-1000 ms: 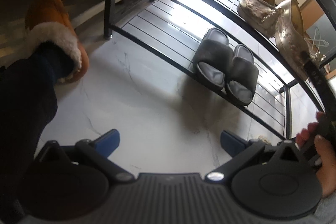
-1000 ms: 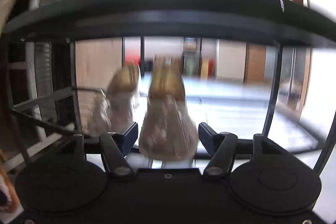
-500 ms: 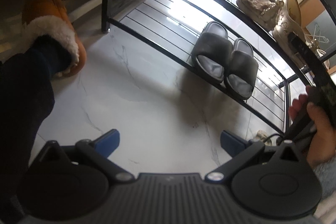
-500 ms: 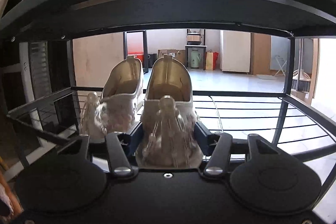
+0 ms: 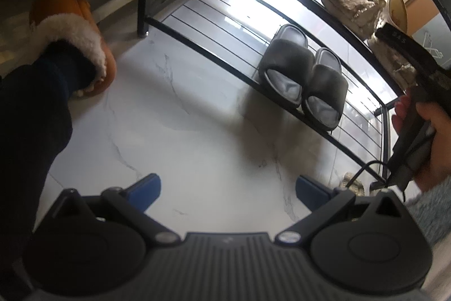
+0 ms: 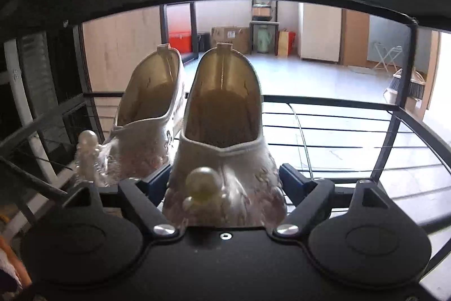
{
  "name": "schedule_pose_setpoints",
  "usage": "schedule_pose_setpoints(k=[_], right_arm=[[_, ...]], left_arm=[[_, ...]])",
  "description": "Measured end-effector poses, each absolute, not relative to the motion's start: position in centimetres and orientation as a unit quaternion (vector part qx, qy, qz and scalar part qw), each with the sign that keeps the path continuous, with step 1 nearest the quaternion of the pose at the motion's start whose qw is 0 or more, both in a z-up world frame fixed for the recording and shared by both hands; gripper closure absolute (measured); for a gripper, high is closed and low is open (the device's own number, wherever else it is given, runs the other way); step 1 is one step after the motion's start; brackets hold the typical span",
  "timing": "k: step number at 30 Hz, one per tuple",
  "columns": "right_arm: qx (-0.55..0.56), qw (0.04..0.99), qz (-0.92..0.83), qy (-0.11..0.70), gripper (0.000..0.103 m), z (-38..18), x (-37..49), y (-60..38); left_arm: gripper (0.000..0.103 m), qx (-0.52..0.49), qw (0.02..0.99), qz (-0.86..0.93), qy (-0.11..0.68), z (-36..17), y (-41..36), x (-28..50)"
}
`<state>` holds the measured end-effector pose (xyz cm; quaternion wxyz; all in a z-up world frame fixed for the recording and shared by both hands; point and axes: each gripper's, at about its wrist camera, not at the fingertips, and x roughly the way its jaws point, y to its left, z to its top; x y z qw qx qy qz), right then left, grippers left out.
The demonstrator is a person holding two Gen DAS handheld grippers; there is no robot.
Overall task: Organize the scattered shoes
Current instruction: 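Lower the white flats onto the upper shelf and open the right gripper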
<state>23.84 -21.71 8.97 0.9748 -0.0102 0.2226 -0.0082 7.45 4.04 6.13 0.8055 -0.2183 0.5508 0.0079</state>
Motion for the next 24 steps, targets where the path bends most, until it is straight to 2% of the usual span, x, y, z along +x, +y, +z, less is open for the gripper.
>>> schedule_pose_setpoints(k=[2, 8, 11, 15, 22, 24], right_arm=[[-0.028, 0.975, -0.003, 0.221, 0.034, 9.1, 23.7, -21.0], [-0.025, 0.990, -0.014, 0.140, 0.041, 7.7, 21.1, -19.8], [-0.031, 0.991, -0.016, 0.129, 0.042, 7.2, 21.9, -19.4], [0.009, 0.988, -0.016, 0.155, 0.043, 7.3, 24.1, -20.4], [0.003, 0.986, -0.010, 0.164, 0.043, 7.5, 25.0, -20.3], [0.007, 0.986, -0.010, 0.166, 0.038, 7.5, 24.7, -20.4]], left_arm=[[0.001, -0.218, 0.804, 0.007, 0.553, 6.1, 4.0, 7.4], [0.001, -0.216, 0.805, 0.007, 0.552, 6.1, 4.1, 7.3], [0.001, -0.218, 0.803, 0.012, 0.554, 5.9, 4.3, 7.4], [0.001, -0.218, 0.802, 0.010, 0.556, 5.8, 4.1, 7.4], [0.001, -0.212, 0.804, 0.009, 0.556, 5.7, 3.8, 7.4], [0.001, -0.206, 0.806, 0.013, 0.554, 5.6, 3.8, 7.6]])
